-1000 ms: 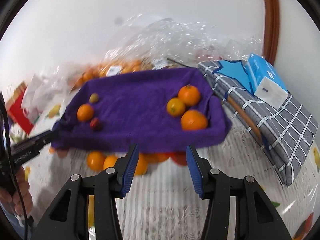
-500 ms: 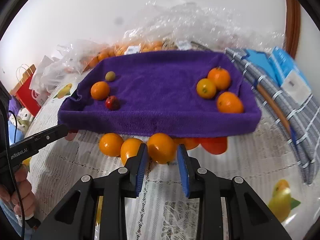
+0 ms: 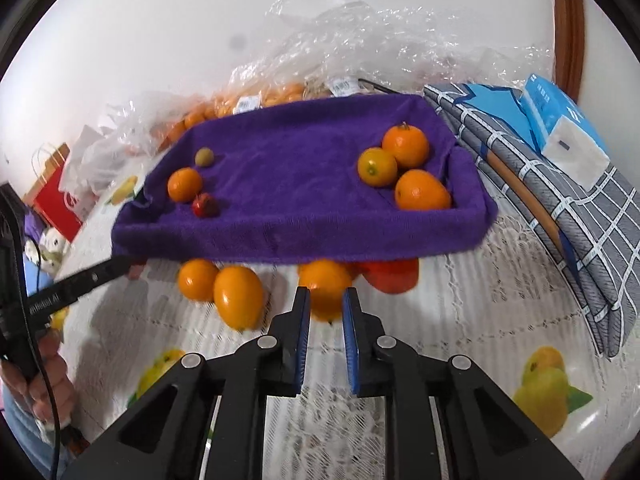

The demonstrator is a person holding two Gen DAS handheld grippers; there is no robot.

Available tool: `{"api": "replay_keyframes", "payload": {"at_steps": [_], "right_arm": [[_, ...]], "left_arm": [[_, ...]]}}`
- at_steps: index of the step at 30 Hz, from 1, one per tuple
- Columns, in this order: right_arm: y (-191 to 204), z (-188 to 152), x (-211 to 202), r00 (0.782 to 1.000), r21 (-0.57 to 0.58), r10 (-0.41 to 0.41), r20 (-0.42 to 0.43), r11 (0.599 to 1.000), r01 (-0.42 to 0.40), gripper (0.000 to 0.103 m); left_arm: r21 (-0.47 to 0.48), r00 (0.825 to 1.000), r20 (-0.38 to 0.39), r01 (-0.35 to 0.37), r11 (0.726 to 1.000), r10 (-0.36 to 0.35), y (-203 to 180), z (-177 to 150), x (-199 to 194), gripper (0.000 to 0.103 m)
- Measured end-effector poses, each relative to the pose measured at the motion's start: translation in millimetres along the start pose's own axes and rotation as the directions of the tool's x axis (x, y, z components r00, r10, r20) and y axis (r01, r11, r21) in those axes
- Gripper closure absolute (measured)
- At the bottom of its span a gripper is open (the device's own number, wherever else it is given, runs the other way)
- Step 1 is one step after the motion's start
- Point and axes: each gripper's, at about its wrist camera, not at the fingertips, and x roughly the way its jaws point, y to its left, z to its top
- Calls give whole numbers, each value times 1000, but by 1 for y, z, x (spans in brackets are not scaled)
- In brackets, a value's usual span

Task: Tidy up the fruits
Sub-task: 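Move both open grippers back to the loose fruit on the bed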

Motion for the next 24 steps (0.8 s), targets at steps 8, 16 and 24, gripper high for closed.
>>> {"api": "replay_keyframes", "payload": {"at_steps": [8, 16, 24], "right_arm": [[7, 5, 15, 996, -30, -84, 27, 996, 85, 65], [1, 3, 17, 990, -48, -127, 61, 990, 130, 66], [-26, -26, -21, 982, -23, -150, 111, 988, 154, 66]], "left_arm": [[12, 1000, -11, -19, 1000, 19, 0, -1, 5, 72], [38, 1000, -12, -8, 999, 9, -4, -2, 8, 72], [194, 988, -90, 138, 971, -123, -48, -25, 5, 72]]}}
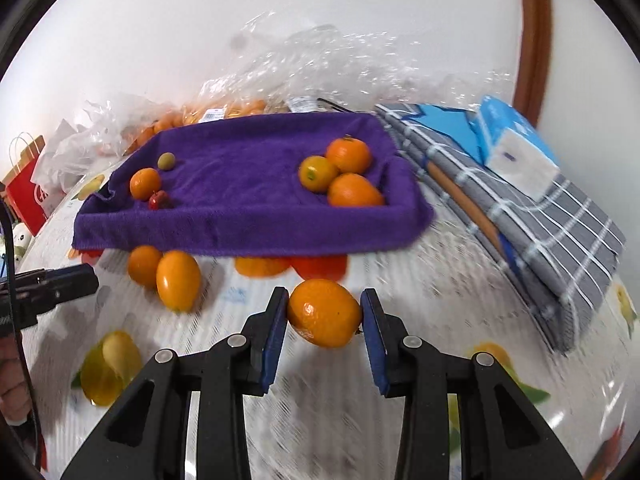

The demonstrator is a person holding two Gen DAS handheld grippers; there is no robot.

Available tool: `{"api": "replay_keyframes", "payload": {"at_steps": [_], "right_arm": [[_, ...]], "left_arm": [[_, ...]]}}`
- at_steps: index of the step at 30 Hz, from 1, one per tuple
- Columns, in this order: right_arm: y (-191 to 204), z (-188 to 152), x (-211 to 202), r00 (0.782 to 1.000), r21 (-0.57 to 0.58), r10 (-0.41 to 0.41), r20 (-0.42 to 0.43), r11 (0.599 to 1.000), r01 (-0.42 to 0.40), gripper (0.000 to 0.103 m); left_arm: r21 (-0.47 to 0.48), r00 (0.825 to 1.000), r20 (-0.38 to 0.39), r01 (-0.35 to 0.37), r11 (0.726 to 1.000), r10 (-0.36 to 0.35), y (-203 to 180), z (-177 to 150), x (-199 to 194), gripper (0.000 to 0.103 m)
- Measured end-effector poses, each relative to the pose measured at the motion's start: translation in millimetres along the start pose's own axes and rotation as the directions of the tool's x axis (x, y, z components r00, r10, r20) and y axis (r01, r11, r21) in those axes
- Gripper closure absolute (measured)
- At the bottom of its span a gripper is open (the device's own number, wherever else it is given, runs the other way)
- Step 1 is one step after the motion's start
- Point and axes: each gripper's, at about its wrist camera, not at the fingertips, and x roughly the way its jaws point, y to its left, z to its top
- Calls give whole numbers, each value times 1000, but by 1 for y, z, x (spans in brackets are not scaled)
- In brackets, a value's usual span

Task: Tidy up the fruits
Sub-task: 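Move both open grippers back to the loose fruit on the bed, then grasp an orange with the right gripper while the left gripper grasps a yellow-green fruit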

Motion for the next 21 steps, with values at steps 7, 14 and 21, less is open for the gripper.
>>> {"api": "replay_keyframes", "payload": {"at_steps": [7, 14, 21], "right_arm": [[-20, -17, -16, 1000, 36, 15, -2, 999, -15, 68], [-23, -23, -21, 999, 49, 46, -1, 998, -46, 70], [-22, -24, -5, 995, 54, 49, -91, 998, -44, 68]], "left_arm": [[77, 997, -20, 80, 994, -79, -43, -20, -5, 72], [98, 999, -50, -2, 995, 7, -61, -18, 15, 72], [46, 1000, -9, 24, 999, -24, -48, -20, 7, 76]]}}
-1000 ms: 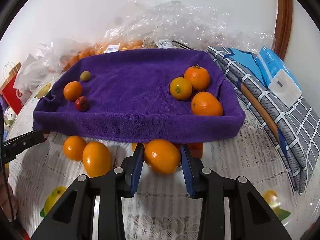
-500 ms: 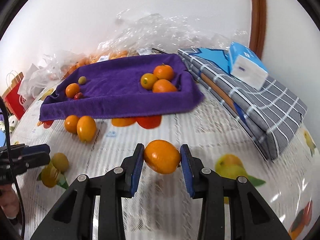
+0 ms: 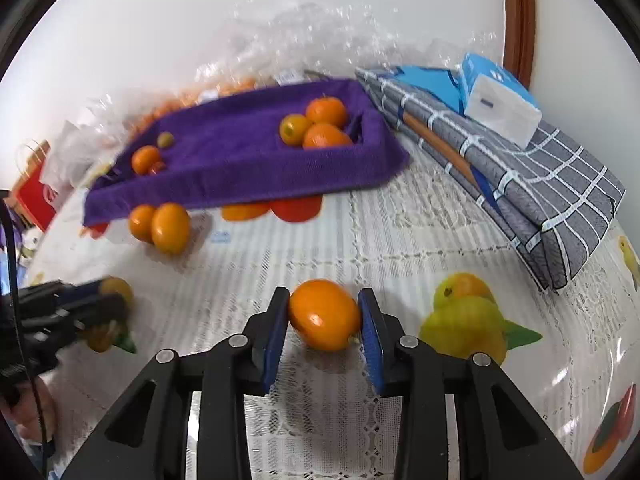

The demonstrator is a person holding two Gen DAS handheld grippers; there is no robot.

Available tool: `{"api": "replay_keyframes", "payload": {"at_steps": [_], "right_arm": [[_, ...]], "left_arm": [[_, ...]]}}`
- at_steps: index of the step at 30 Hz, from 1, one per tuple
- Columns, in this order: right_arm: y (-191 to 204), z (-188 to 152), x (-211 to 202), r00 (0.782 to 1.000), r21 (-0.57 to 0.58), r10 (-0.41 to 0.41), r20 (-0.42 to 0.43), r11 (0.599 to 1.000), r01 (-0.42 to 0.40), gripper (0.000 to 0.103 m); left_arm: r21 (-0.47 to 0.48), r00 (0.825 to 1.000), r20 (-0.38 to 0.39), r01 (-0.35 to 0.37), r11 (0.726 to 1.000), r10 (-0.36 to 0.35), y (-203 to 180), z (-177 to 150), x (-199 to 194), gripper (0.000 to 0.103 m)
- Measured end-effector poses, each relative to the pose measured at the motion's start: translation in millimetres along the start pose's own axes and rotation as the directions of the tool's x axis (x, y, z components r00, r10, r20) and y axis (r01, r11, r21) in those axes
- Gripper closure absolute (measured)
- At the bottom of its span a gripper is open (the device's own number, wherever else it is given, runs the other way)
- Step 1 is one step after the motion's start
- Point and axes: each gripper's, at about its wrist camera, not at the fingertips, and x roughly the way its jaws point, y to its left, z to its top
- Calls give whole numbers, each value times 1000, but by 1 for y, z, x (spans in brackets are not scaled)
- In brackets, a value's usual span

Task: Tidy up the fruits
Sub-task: 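Grasp an orange with the right gripper while the left gripper grasps a yellow-green fruit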

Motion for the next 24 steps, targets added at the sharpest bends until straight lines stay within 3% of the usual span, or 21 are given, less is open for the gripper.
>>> {"api": "replay_keyframes", "payload": {"at_steps": [7, 13, 16, 24], "right_arm": [[2, -1, -3, 1000, 5, 0, 16, 1000, 0, 69], [-8, -1, -14, 997, 37, 37, 69, 999, -39, 69], [-7, 1, -17, 996, 39, 15, 83, 999, -19, 69], [15, 52, -50, 979, -38, 29, 201, 999, -22, 69]], "left_arm": [[-74, 995, 100, 4, 997, 3, 13, 0, -17, 76], [-91, 989, 145, 2, 996, 11, 17, 3, -24, 76], [-105, 985, 167, -23, 994, 41, 21, 5, -28, 76], [-85, 959, 258, -100, 991, 119, 23, 36, -65, 76]]}}
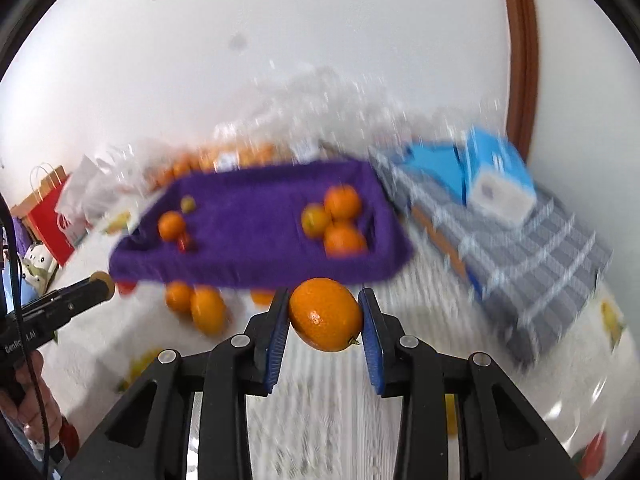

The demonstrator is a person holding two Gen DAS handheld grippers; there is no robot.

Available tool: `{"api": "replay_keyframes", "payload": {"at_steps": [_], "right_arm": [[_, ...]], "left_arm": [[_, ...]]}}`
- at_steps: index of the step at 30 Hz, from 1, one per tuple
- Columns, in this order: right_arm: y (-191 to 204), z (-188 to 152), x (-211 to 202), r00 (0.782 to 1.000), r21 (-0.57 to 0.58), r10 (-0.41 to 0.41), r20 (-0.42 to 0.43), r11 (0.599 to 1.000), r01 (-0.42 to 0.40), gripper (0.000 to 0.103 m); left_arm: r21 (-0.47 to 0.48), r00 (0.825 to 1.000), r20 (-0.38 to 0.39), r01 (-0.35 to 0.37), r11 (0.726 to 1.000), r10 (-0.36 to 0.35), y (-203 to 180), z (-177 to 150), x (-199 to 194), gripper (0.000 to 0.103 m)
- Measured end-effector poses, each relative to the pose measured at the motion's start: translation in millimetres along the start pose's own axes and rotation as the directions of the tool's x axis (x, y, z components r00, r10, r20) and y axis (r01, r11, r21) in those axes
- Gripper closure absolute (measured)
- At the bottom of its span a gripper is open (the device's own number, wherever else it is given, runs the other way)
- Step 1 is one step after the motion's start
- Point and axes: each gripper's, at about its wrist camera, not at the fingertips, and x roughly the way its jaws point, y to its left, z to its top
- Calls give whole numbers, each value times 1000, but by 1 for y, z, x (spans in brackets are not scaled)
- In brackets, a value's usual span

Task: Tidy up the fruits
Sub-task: 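Grasp an orange with the right gripper while the left gripper grasps a yellow-green fruit, then carry both held fruits up and over onto the purple towel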

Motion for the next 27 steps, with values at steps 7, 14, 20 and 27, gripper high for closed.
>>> {"api": "replay_keyframes", "payload": {"at_steps": [7, 14, 20, 27], "right_arm": [[19, 58, 16, 997, -29, 13, 78, 1000, -10, 69], [20, 84, 73, 998, 39, 55, 33, 998, -56, 69], [10, 61, 111, 993, 94, 113, -39, 990, -109, 69], [24, 49, 124, 992, 28, 99, -78, 995, -97, 69]], "left_arm": [[-26, 994, 73, -86, 996, 87, 19, 55, 0, 76], [-85, 989, 82, -115, 990, 122, 49, 75, 30, 76], [-97, 994, -9, -112, 989, 112, 66, 56, 63, 76], [-84, 994, -35, -104, 991, 101, 64, 51, 74, 76]]}}
